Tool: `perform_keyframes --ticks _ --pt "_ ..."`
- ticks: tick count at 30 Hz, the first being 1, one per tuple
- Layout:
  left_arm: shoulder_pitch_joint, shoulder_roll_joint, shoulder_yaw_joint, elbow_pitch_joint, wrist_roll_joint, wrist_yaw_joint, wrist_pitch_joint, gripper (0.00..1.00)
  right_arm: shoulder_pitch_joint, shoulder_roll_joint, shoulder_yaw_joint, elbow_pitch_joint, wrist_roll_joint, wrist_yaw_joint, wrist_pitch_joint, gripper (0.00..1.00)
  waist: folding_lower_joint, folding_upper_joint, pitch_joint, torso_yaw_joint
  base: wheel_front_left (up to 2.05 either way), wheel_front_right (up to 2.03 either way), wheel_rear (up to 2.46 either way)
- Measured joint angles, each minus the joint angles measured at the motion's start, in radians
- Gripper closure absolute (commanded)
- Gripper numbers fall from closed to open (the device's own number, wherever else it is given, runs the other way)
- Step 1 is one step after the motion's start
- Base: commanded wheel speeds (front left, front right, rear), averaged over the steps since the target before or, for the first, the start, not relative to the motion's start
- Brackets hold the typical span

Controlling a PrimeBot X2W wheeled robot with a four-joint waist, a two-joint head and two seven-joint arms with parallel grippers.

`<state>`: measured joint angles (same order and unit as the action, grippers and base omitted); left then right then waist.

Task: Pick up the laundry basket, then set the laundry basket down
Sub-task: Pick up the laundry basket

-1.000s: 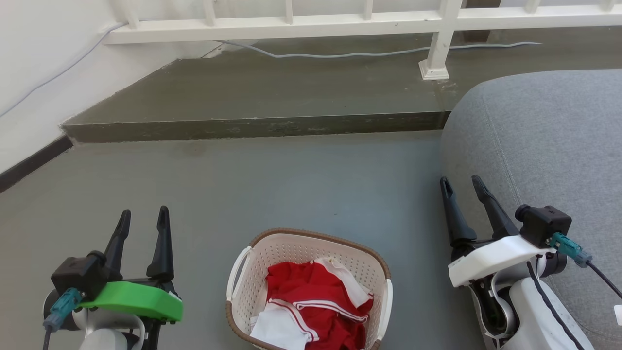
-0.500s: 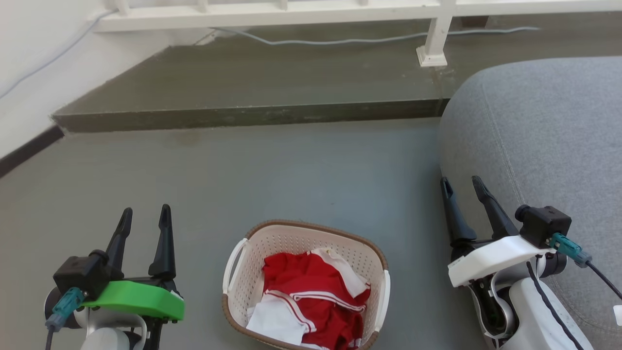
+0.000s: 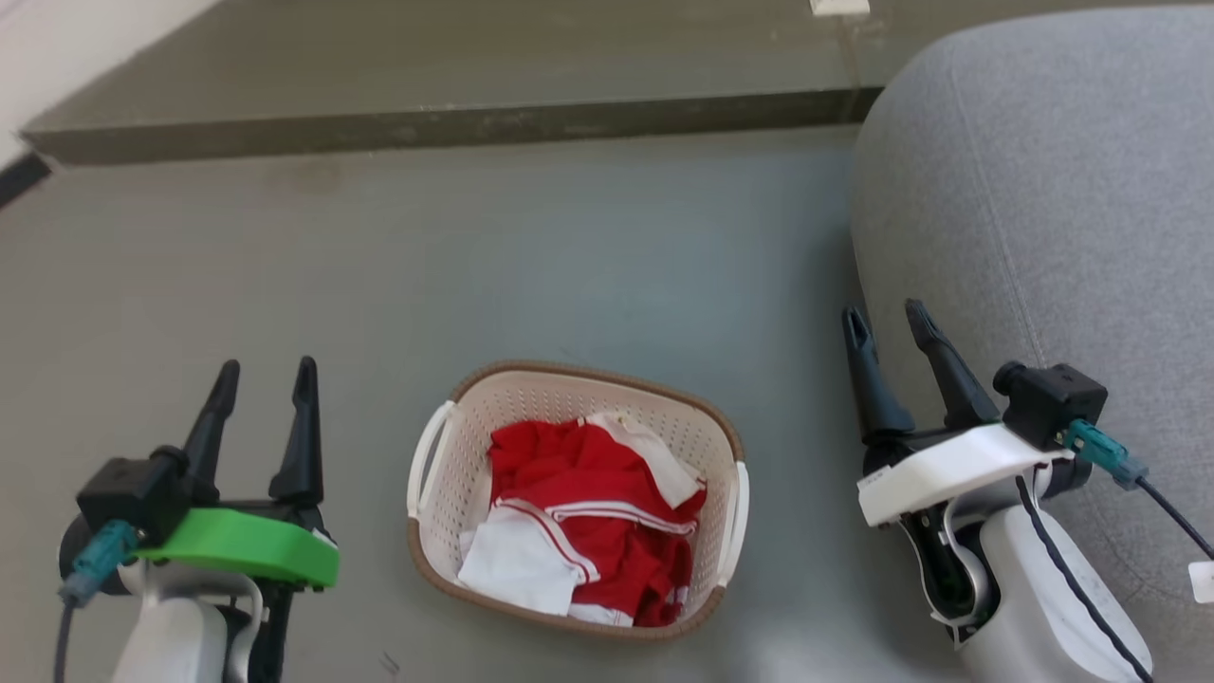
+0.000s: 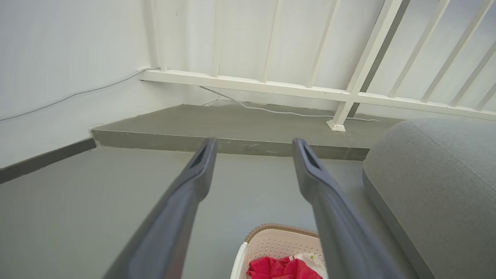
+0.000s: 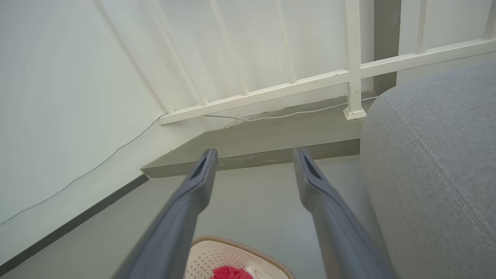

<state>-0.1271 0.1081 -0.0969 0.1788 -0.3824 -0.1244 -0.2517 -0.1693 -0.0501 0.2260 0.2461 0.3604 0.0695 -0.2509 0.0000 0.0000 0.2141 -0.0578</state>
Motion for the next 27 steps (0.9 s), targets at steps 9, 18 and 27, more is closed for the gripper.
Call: perform_keyframes --ticks 9,18,27 --pt "-0.068 0.042 -0.013 0.055 -0.04 0.0 0.0 0.0 -0.054 0.0 0.033 -0.031 0.011 -0.011 -0.001 0.0 0.0 0.0 0.109 -0.015 0.0 0.0 0.0" --pt "-0.164 0.091 -0.096 0.14 -0.104 0.0 0.0 0.0 -0.115 -0.001 0.071 -0.057 0.029 -0.037 -0.001 0.0 0.0001 0.0 0.234 -0.027 0.0 0.0 0.0" --pt "-0.24 0.161 -0.222 0.274 -0.179 0.0 0.024 0.0 -0.182 -0.003 0.109 -0.079 0.054 -0.06 -0.001 0.0 0.0001 0.0 0.348 -0.047 0.0 0.0 0.0"
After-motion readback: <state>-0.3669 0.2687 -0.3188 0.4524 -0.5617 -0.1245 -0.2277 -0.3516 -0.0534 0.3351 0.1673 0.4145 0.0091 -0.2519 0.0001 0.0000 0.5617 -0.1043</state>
